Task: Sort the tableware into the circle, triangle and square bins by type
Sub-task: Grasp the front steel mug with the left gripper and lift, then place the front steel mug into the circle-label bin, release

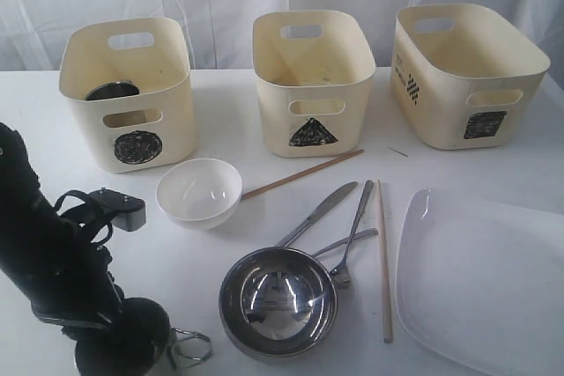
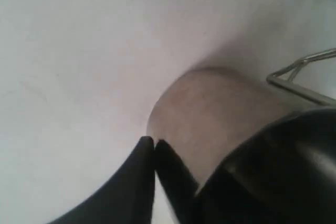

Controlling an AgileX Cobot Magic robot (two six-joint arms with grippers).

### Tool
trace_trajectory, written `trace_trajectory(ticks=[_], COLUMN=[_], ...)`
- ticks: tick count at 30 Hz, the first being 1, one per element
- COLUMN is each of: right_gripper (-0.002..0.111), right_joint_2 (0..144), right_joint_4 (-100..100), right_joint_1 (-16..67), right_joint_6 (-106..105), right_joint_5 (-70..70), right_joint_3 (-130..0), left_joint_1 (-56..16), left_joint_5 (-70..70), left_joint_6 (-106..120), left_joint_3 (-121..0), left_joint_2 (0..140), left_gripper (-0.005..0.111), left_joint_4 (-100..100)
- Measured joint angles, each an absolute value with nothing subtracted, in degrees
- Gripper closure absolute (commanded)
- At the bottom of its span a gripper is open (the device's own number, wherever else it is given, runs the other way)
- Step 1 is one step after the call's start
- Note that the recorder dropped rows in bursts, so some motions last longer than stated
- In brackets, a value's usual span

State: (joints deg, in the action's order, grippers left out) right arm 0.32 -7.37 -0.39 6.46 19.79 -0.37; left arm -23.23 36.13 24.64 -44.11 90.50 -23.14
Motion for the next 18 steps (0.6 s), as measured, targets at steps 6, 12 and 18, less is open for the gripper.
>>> trace_trajectory(ticks=[6,12,18], right_gripper=[0.108,0.108,0.108], right_joint_2=[0.3,0.3,0.3], right_joint_4=[-7.4,-7.4,-7.4], right_joint_1=[-0.4,-0.4,-0.4], right_joint_6=[6.5,6.5,6.5], right_joint_5=[19.8,19.8,19.8], right_joint_3=[-0.4,-0.4,-0.4], left_joint_1=[-23.2,-23.2,-23.2], left_joint_5=[38.9,48.4,47.2], left_joint_6=[24.5,24.9,22.8], left_joint_3=[-47.6,-57.8,-72.0], left_joint_2=[91.0,89.8,84.6], left_gripper=[0.107,0.107,0.107], left_joint_4=[-22.9,-22.5,-13.8])
